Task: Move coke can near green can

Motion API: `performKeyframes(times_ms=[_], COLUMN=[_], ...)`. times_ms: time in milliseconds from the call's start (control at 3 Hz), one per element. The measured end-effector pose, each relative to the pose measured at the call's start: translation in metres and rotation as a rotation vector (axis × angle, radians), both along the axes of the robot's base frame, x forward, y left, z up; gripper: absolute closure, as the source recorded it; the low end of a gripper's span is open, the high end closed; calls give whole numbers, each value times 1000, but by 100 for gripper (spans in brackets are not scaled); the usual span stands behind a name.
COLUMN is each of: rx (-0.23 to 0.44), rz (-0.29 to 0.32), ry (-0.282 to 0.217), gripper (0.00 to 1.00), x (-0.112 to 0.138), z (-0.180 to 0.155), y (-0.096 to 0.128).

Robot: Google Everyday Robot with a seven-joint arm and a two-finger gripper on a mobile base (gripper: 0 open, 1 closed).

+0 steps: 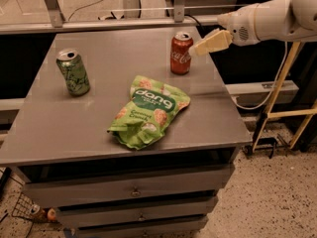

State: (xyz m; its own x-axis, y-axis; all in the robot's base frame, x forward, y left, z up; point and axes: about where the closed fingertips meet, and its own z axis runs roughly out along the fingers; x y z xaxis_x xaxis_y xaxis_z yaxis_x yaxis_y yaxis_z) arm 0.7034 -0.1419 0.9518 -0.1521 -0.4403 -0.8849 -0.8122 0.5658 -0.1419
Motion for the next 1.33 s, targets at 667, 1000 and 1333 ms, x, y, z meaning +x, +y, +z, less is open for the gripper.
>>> performKeyframes(times_ms=[667, 1000, 1333], rx=[36, 53, 66], rz=[-9, 23, 42], ry=[53, 94, 115], gripper=[0, 3, 25], x=[22, 28, 30], z=[-14, -24, -29], y=[35, 55, 66])
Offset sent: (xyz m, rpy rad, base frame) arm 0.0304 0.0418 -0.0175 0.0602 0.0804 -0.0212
